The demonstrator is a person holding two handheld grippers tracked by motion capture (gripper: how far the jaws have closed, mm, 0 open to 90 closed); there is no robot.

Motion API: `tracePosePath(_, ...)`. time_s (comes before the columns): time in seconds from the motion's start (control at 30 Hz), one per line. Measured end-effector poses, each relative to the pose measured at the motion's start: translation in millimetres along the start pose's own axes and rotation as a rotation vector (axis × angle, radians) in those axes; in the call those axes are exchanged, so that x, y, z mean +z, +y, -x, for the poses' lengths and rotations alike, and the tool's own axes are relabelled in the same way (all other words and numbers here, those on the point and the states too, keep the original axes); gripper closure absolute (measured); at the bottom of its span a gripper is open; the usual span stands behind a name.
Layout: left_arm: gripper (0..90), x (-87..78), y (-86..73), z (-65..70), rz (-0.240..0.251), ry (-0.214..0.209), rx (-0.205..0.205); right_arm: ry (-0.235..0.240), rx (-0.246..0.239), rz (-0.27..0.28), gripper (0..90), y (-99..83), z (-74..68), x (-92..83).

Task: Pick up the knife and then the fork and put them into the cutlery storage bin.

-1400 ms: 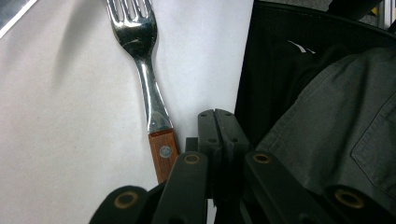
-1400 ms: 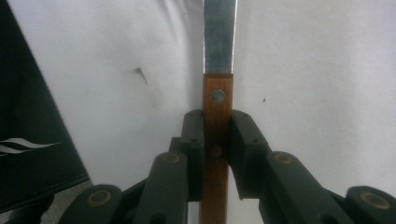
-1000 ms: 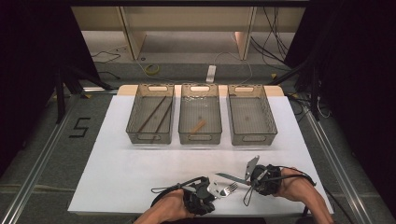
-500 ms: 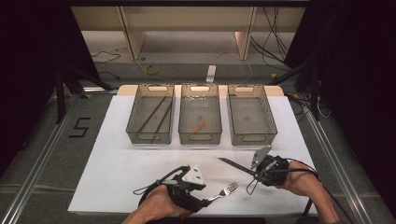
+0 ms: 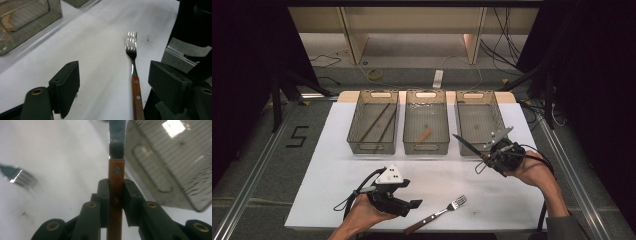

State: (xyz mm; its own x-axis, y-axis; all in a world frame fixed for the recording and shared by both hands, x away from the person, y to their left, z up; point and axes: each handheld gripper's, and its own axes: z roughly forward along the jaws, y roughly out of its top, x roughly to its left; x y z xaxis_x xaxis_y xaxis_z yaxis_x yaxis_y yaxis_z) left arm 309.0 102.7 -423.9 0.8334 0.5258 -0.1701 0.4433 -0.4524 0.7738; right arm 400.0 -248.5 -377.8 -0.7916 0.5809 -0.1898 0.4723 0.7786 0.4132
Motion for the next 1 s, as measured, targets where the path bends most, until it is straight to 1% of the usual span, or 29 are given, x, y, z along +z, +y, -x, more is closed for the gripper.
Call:
tracePosePath(0.07, 22.6, -3.3, -0.5, -1.8, 0.01, 0.011, -0.011, -0.009, 0.041, 0.015, 77.3, 5.6, 9.1, 0.2)
tracePosePath(0.13, 21.9, -6.7, -1.2, -4.1, 0.015, 0.033, -0.011, -0.018, 0.078, 0.024, 77.3, 10.7, 18.5, 1.0)
tracePosePath(0.2, 21.1, -9.9, -2.3, -6.6, 0.023, 0.043, -0.02, -0.035, 0.126, 0.031, 77.3, 15.6, 26.8, 1.8)
tracePosePath(0.27, 20.8, -12.8, -3.5, -8.5, 0.031, 0.049, -0.028, -0.04, 0.17, 0.045, 77.3, 20.7, 35.8, 2.9)
tracePosePath(0.3, 20.4, -14.1, -4.0, -9.6, 0.035, 0.054, -0.029, -0.044, 0.188, 0.053, 77.3, 23.4, 40.5, 4.1)
tracePosePath(0.33, 20.1, -15.0, -4.6, -10.0, 0.042, 0.056, -0.041, -0.051, 0.208, 0.054, 77.3, 26.3, 45.1, 4.9)
tracePosePath(0.43, 19.1, -17.8, -5.9, -12.6, 0.043, 0.08, -0.049, -0.063, 0.26, 0.069, 77.3, 35.5, 57.8, 7.7)
tracePosePath(0.53, 18.7, -20.7, -7.0, -15.0, 0.048, 0.088, -0.061, -0.088, 0.294, 0.08, 77.3, 44.8, 67.5, 10.5)
tracePosePath(0.6, 18.4, -22.0, -7.7, -16.0, 0.053, 0.094, -0.066, -0.084, 0.321, 0.088, 77.3, 50.1, 73.2, 11.6)
tracePosePath(0.67, 18.0, -22.7, -8.4, -16.8, 0.05, 0.096, -0.069, -0.093, 0.346, 0.089, 77.2, 54.8, 78.7, 13.4)
tracePosePath(0.73, 17.3, -23.4, -9.0, -17.1, 0.05, 0.1, -0.073, -0.088, 0.375, 0.09, 77.2, 58.0, 84.1, 16.8)
tracePosePath(0.8, 17.0, -24.2, -9.4, -17.5, 0.052, 0.104, -0.07, -0.096, 0.394, 0.075, 77.2, 60.3, 88.0, 22.8)
tracePosePath(0.9, 16.9, -24.8, -10.1, -17.7, 0.053, 0.106, -0.077, -0.102, 0.417, 0.058, 77.2, 61.7, 92.7, 32.4)
tracePosePath(1.0, 16.6, -24.3, -10.6, -17.6, 0.046, 0.103, -0.077, -0.101, 0.445, 0.048, 77.2, 62.1, 96.7, 39.6)
